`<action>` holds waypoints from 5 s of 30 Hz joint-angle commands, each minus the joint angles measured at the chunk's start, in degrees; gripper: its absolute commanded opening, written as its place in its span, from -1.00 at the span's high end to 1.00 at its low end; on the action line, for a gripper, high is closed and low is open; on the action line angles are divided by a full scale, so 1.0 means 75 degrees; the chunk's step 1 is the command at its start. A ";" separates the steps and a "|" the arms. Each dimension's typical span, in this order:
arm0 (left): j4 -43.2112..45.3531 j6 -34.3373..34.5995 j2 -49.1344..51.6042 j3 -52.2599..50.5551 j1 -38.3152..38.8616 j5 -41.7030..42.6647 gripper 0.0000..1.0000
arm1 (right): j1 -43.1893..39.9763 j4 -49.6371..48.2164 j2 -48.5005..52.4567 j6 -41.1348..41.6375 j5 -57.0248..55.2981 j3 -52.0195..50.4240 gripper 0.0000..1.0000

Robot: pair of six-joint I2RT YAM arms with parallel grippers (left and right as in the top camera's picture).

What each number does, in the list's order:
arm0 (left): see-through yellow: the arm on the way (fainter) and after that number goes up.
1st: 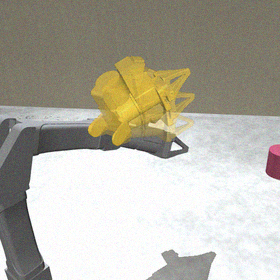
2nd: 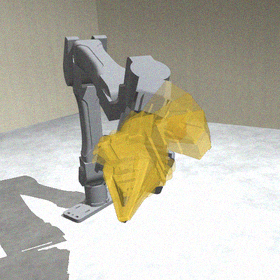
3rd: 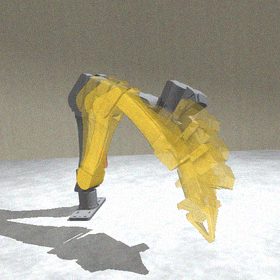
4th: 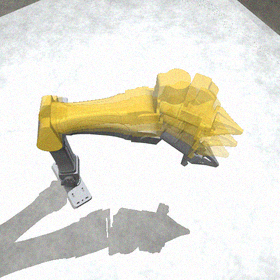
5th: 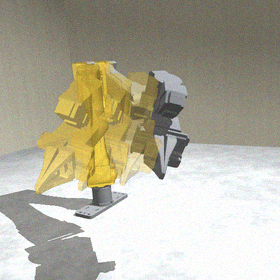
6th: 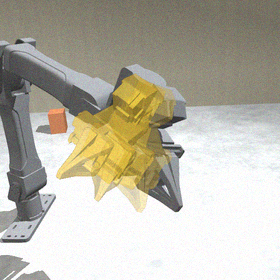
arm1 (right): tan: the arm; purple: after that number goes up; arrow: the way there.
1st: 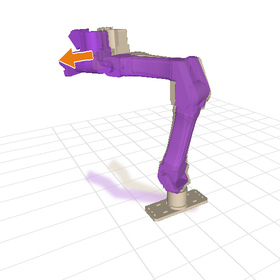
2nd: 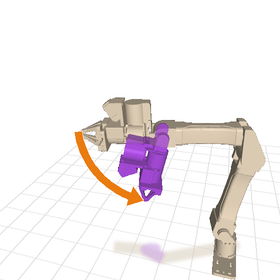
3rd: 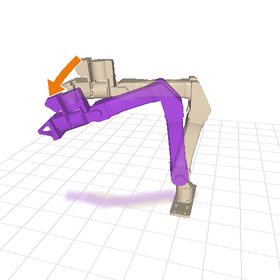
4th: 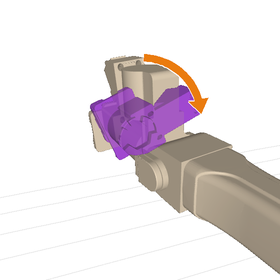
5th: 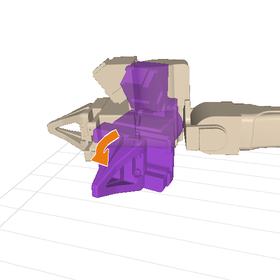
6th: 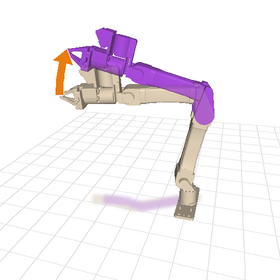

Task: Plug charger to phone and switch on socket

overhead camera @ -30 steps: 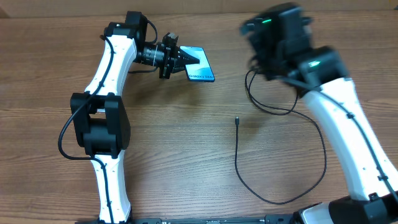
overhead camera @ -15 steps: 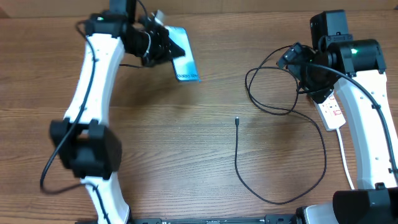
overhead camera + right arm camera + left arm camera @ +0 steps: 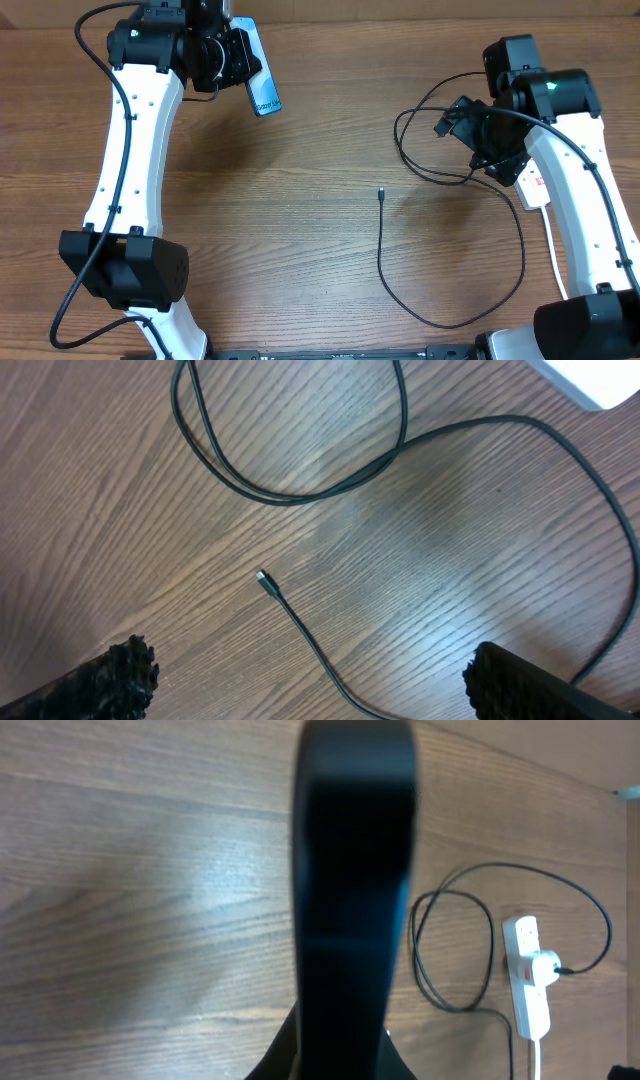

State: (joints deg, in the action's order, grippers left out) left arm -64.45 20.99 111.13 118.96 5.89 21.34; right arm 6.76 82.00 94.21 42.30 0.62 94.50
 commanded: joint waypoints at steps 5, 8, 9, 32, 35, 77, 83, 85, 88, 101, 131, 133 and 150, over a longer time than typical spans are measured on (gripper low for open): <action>0.0189 -0.0029 -0.0047 0.0119 0.0009 -0.0111 0.92 | 0.0047 -0.0388 0.0015 -0.0740 0.0114 -0.0163 -1.00; 0.0306 0.0096 -0.0047 0.0119 0.0009 -0.0105 0.92 | 0.0050 -0.0490 0.0029 -0.2183 0.0274 -0.0163 -1.00; 0.0370 0.0216 -0.0047 0.0119 0.0009 -0.0105 0.92 | 0.0047 -0.0481 0.0032 -0.2454 0.0274 -0.0163 -1.00; 0.1093 -0.0481 -0.0047 0.0119 0.0009 0.0332 0.92 | 0.0047 -0.0216 0.0044 -0.3165 0.0621 -0.0163 -1.00; 0.1081 -0.0676 -0.0047 0.0119 0.0000 0.0335 0.92 | 0.0047 -0.0207 0.0050 -0.3162 0.0621 -0.0163 -1.00; 0.1148 -0.1970 -0.0041 0.0119 0.0003 0.2241 0.92 | 0.0050 -0.1332 0.1160 -0.1915 0.1332 -0.0166 -1.00; 0.0991 -0.1953 -0.0032 0.0117 0.0006 0.2238 0.92 | 0.0050 -0.1411 0.1160 -0.1918 0.1364 -0.0166 -1.00; 0.0813 -0.1979 -0.0032 0.0117 0.0017 0.2235 0.92 | 0.0050 -0.1411 0.1163 -0.1918 0.1396 -0.0169 -1.00; 0.0702 -0.2034 -0.0026 0.0111 0.0017 0.2168 0.92 | 0.0064 -0.1411 0.1163 -0.1920 0.1413 -0.0242 -1.00; 0.0586 -0.2037 -0.0017 0.0102 0.0017 0.1696 0.92 | 0.0175 -0.2060 0.1166 -0.1629 0.1524 -0.1437 -0.93; 0.0338 -0.2317 -0.0017 0.0102 0.0017 0.1673 0.91 | 0.2206 -0.2328 0.2559 -0.2276 -0.0189 -0.2014 -0.73; 0.0344 -0.2317 -0.0017 0.0102 0.0017 0.1673 0.92 | 0.2206 -0.2317 0.2559 -0.2276 -0.0184 -0.2014 -0.66; 0.0341 -0.2311 -0.0017 0.0102 0.0017 0.1673 0.92 | 0.2611 -0.3302 0.2640 -0.2457 -0.0192 -0.2801 -0.41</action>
State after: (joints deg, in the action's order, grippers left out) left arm -62.17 5.34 111.13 118.96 5.89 33.23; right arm 24.88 58.28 113.43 25.36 -0.45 74.06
